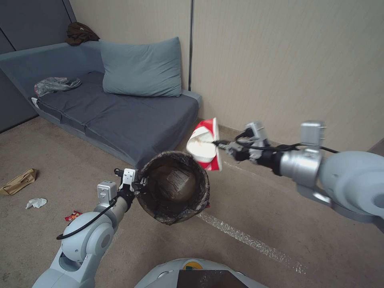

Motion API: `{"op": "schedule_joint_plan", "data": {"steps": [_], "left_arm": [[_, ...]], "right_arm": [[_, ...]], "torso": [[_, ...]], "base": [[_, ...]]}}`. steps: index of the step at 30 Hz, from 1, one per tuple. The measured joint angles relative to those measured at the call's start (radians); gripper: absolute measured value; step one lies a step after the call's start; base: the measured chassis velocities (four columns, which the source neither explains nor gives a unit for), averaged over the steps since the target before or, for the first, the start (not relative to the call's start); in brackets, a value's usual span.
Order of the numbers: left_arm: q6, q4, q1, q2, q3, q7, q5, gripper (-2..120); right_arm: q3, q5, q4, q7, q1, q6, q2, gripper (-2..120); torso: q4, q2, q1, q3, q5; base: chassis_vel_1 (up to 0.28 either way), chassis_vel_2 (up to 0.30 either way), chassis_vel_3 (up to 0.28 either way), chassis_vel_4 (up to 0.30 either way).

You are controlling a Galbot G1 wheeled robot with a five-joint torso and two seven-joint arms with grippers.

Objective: Pick up the trash bin, then pick up the garbage from the floor and place it into the trash bin.

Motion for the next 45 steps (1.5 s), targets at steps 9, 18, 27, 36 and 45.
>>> {"op": "schedule_joint_plan", "data": {"steps": [9,18,27,36,45], "left_arm": [[0.0,0.001,0.0,-0.003,-0.022,0.002,0.002,0],[0.0,-0.005,-0.002,-0.014,-0.034,0.001,0.001,0],[0.0,0.0,-0.007,-0.024,-0.03,0.001,0.011,0],[0.0,0.0,-0.015,-0.026,-0.028,-0.002,0.009,0],[0.0,-0.001,-0.028,-0.022,-0.026,-0.011,-0.011,0]], "right_arm": [[-0.558,-0.054,-0.142,0.082,0.379,-0.022,0.218,0],[-0.735,-0.089,-0.251,0.138,0.437,-0.022,0.372,0],[-0.778,-0.082,-0.286,0.225,0.435,-0.018,0.421,10],[-0.717,-0.096,-0.264,0.231,0.392,-0.01,0.395,39],[-0.614,-0.121,-0.208,0.222,0.315,-0.007,0.351,75]], "torso": [[0.0003,0.0,0.0,0.0,-0.0008],[-0.0002,0.0,0.0,0.0,-0.0006],[-0.0002,0.0,0.0,0.0,-0.0006],[-0.0003,0.0,0.0,0.0,-0.0004],[-0.0002,0.0,0.0,0.0,-0.0003]], "base": [[0.0,0.0,0.0,0.0],[0.0,0.0,0.0,0.0],[0.0,0.0,0.0,0.0],[0.0,0.0,0.0,0.0],[0.0,0.0,0.0,0.0]]}}
